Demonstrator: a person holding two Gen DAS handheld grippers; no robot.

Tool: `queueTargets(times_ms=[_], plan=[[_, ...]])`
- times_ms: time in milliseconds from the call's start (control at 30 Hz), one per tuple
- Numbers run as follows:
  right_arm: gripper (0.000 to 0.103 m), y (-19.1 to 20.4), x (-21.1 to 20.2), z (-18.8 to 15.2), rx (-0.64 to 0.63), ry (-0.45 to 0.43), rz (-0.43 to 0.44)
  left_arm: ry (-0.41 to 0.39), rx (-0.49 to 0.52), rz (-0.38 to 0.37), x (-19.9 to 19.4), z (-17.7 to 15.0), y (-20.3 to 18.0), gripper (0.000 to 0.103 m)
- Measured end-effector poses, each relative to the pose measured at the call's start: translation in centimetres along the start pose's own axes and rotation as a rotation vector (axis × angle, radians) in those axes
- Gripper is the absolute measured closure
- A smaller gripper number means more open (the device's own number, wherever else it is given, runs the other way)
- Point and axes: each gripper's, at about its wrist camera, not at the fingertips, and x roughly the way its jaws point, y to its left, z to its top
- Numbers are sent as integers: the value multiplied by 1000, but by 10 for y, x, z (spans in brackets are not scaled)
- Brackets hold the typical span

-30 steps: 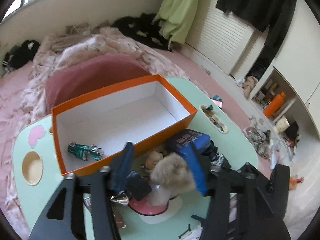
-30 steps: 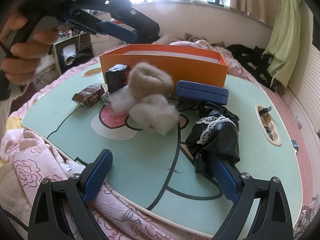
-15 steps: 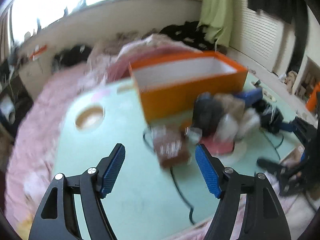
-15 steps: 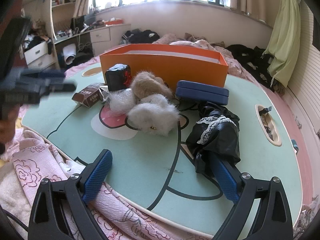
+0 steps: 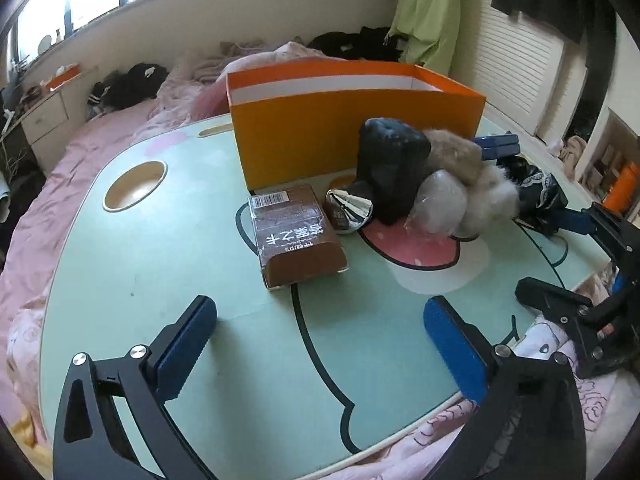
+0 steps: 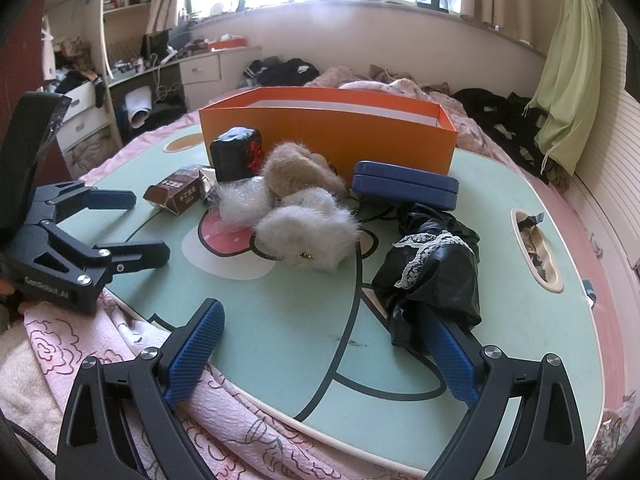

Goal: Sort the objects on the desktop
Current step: 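Carry the beige fluffy item out and set it beside the black block, left gripper, then reach into the orange box and grasp the toy car with the right gripper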

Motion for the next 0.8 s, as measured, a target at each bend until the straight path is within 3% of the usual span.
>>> queueTargets(times_ms=[300,433,667,800], plan=[[6,4,-2,2,-15,9,4,-5,-4,2,0,-1,0,0],[6,3,-18,15,-12,-51,48,-5,-4,3,0,-1,0,0],[8,-14,-36,74,75,-120,150,-5,-4,3,0,-1,0,0],[16,-29,-16,139,179,-19,210,-5,-5,3,0,-1,0,0]])
